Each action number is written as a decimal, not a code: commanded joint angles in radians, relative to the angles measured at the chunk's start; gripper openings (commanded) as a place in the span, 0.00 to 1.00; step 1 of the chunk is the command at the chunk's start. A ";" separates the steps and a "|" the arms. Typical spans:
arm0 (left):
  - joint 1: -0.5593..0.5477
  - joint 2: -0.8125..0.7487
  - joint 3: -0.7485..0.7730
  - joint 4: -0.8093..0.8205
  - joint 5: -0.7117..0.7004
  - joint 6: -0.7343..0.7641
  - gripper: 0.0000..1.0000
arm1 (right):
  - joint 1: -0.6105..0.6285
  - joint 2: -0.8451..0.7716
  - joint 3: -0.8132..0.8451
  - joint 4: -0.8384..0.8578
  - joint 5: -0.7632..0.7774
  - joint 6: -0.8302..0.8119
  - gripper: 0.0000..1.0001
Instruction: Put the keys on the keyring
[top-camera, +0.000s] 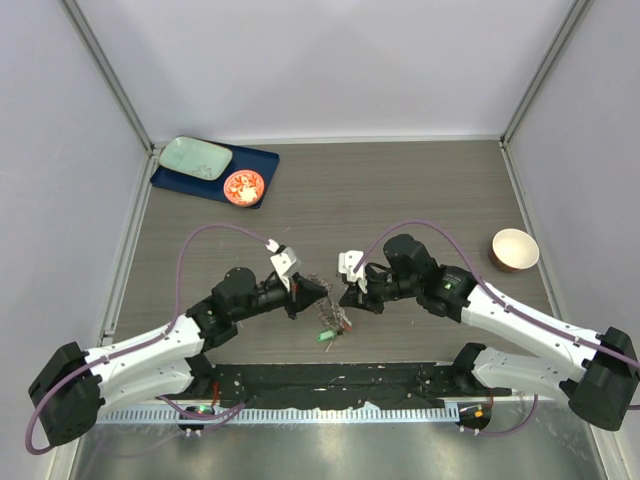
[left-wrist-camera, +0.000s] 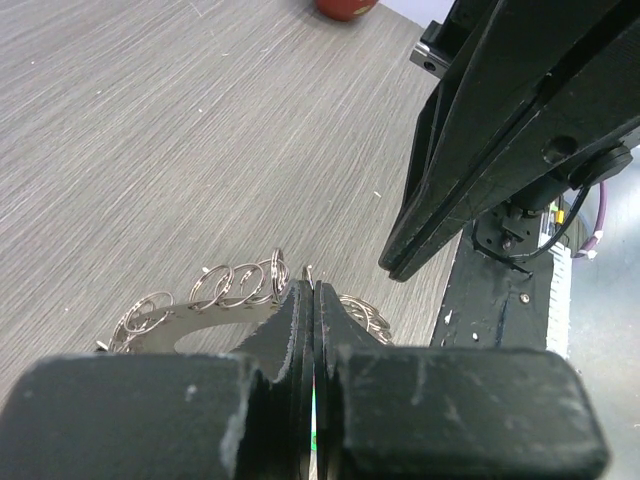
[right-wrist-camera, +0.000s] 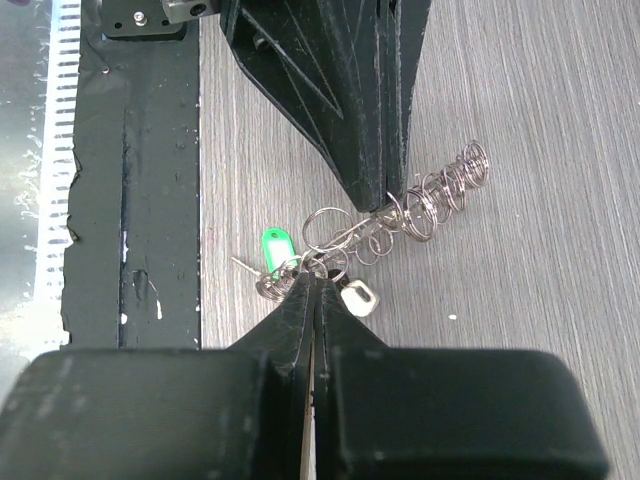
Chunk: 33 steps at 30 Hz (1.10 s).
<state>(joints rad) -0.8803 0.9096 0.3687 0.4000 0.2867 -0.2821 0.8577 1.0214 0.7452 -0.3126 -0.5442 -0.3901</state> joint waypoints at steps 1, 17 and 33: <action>0.006 -0.020 -0.022 0.153 -0.001 -0.022 0.00 | 0.006 -0.004 0.017 0.058 -0.005 0.003 0.01; 0.015 -0.440 -0.005 -0.321 -0.421 0.107 0.00 | -0.019 0.066 -0.053 0.162 0.444 0.514 0.58; 0.015 -0.690 0.266 -0.951 -0.587 0.061 0.00 | 0.170 0.385 0.046 -0.008 0.619 0.707 0.52</action>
<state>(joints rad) -0.8680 0.2409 0.5972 -0.4320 -0.2932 -0.2283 0.9642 1.3785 0.7322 -0.2756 -0.0433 0.2340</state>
